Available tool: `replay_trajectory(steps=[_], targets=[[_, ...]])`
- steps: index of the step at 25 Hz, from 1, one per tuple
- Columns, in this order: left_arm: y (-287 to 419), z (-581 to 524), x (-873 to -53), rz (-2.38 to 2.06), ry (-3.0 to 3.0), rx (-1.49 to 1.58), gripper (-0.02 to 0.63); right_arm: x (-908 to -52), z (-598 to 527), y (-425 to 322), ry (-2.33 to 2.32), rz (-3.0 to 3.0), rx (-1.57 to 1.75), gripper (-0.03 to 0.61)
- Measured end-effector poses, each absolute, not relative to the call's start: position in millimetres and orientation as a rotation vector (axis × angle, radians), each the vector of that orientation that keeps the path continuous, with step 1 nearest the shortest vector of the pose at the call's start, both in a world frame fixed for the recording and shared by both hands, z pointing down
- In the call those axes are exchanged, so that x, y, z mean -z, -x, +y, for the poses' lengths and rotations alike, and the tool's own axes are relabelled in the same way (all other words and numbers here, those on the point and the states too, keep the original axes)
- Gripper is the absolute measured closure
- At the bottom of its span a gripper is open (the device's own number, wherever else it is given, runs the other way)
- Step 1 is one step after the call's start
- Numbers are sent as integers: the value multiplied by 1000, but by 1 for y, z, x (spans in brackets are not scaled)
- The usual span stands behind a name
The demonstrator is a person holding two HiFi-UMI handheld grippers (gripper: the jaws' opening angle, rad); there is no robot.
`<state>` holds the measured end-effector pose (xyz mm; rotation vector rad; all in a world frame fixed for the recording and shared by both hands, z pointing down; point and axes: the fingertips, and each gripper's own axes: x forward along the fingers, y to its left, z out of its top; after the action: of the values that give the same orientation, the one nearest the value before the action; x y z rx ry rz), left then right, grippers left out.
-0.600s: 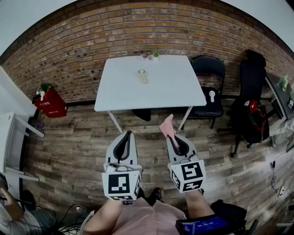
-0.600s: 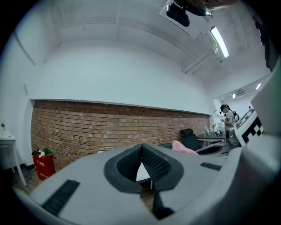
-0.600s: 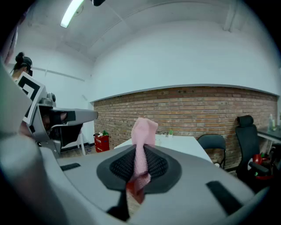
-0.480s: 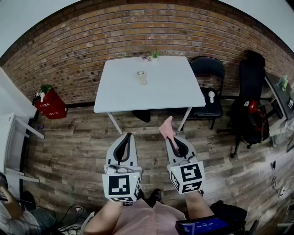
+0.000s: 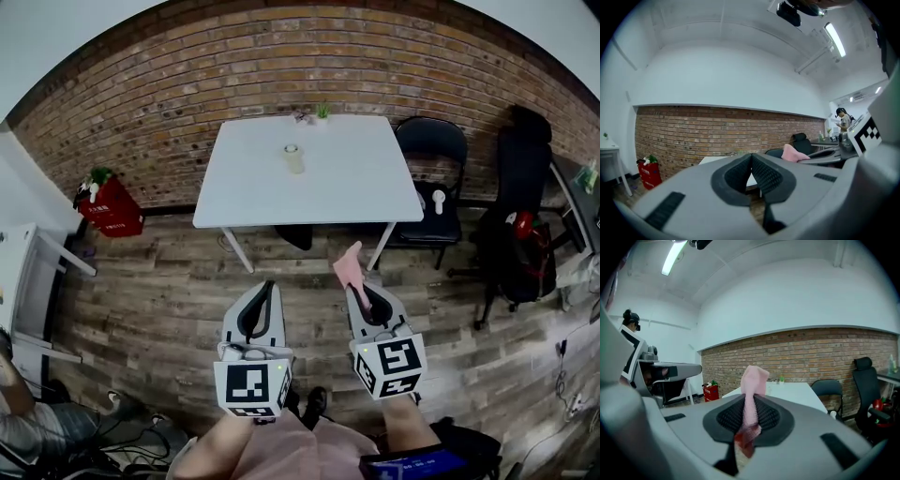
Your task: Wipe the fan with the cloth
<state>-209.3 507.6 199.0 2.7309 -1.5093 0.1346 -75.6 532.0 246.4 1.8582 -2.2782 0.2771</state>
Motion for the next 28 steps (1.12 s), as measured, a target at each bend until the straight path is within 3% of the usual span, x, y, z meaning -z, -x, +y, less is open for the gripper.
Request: replay_trajectory(steps=[10, 28], targets=[[212, 462, -225, -1521, -2689, -177, 603, -270, 488, 75, -1821, -2277, -325, 537], [205, 245, -223, -1440, -2738, -151, 603, -255, 270, 67, -1875, -2239, -286, 537]])
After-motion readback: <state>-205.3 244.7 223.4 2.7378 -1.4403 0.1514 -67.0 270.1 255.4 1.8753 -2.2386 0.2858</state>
